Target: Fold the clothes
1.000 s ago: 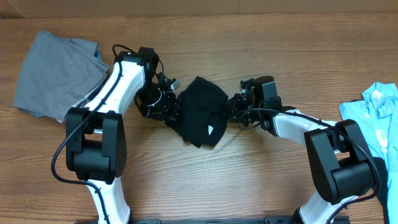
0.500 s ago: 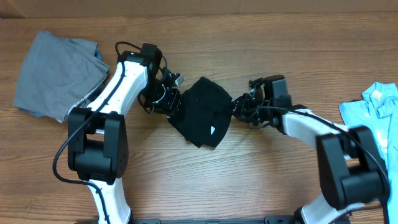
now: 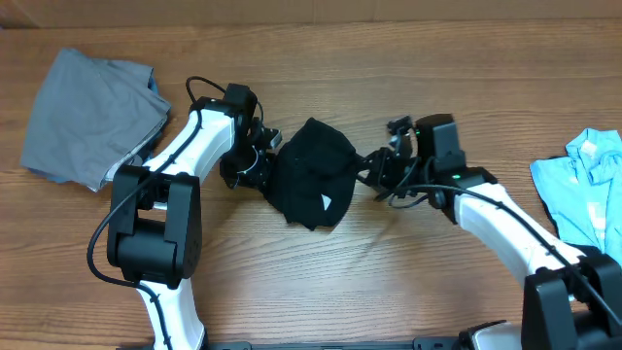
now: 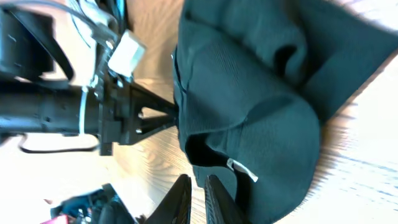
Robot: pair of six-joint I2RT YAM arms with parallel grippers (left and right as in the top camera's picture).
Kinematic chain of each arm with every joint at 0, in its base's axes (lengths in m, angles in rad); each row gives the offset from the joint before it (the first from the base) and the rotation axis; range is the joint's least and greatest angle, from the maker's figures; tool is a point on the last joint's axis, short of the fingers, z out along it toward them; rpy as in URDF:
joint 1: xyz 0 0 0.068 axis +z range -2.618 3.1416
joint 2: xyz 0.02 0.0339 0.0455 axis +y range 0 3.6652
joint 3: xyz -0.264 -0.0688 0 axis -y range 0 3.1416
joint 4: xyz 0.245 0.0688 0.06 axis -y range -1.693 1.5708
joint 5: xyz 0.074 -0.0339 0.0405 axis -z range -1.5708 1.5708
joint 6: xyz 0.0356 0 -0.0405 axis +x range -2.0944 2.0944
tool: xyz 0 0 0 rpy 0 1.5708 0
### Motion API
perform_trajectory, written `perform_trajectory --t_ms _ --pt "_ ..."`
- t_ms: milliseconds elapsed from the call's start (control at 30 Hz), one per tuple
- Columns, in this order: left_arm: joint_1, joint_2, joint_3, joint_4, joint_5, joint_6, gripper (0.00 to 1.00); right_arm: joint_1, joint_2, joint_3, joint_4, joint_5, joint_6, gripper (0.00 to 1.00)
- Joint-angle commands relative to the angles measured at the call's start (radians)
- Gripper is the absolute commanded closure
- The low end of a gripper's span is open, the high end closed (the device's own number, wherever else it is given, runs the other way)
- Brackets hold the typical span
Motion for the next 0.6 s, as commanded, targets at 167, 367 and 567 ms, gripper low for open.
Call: perform_trajectory --t_ms 167,367,567 --pt "0.040 -0.006 0.082 -0.153 -0.049 -0.026 0.56 0.166 0.024 0.005 0.014 0.145 -0.036 0.88" --pt "0.085 -0.006 0.280 -0.277 0.004 -0.026 0.50 0.228 0.076 0.005 -0.009 0.208 -0.007 0.88" --pt "0.090 -0.006 0.322 -0.201 0.210 0.002 0.18 0.232 0.139 0.005 -0.030 0.211 0.048 0.87"
